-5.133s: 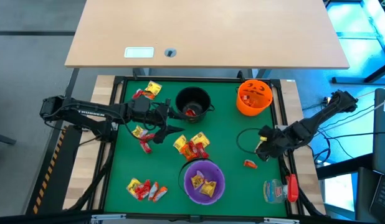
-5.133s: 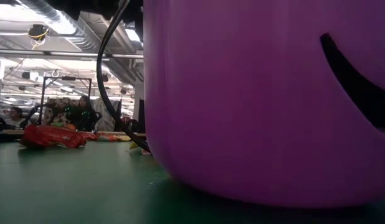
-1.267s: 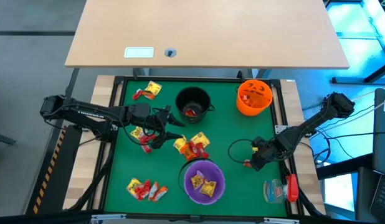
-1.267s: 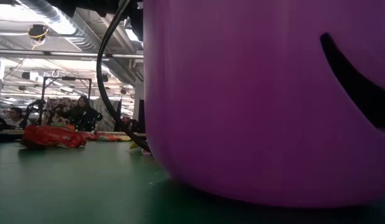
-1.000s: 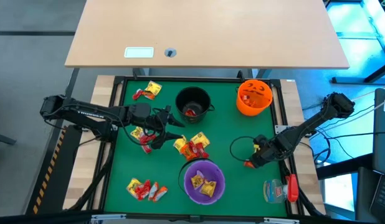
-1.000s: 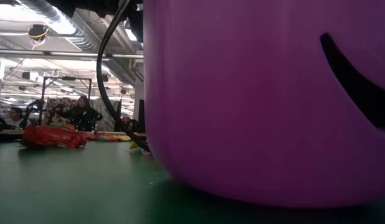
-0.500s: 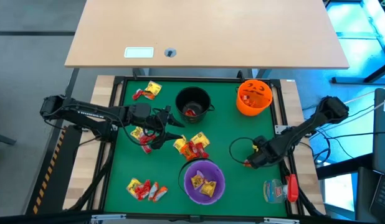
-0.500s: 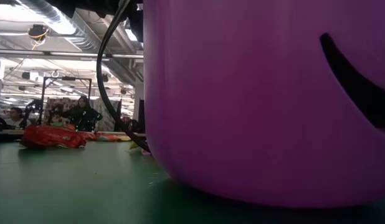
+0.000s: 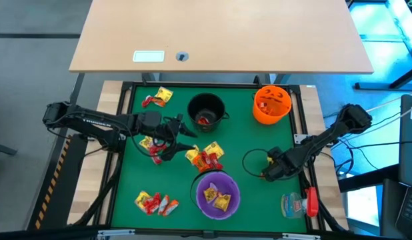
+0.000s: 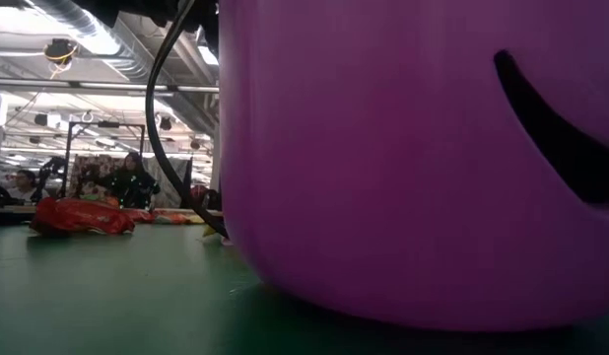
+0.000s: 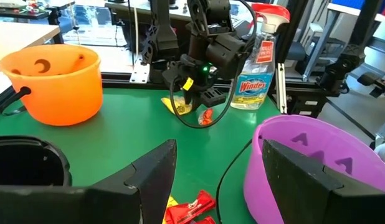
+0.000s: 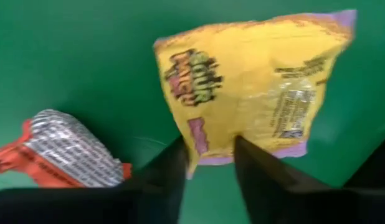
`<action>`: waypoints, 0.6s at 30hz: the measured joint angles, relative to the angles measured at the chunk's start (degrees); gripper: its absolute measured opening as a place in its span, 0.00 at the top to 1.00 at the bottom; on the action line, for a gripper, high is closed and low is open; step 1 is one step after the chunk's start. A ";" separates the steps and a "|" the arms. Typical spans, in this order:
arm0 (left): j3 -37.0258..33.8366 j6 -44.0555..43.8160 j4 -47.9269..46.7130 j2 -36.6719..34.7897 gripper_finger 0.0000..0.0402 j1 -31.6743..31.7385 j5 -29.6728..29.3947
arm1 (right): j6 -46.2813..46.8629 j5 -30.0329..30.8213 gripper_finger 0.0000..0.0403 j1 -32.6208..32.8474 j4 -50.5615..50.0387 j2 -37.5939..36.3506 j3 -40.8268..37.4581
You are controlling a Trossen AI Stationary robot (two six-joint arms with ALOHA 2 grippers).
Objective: Sort candy
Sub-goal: Put the yellow candy into the purple bucket
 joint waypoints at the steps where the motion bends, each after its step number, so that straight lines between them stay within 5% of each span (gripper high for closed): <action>1: 0.00 0.00 0.00 0.00 0.44 -0.11 0.00 | -0.35 0.29 0.75 0.02 0.10 0.02 0.24; 6: 0.00 0.12 0.02 0.00 0.44 -0.37 0.00 | -2.49 1.17 0.98 0.02 0.04 0.07 1.15; 18: 0.00 0.42 0.25 0.00 0.44 -0.37 -0.52 | -3.74 4.93 0.98 0.04 -9.87 0.09 8.41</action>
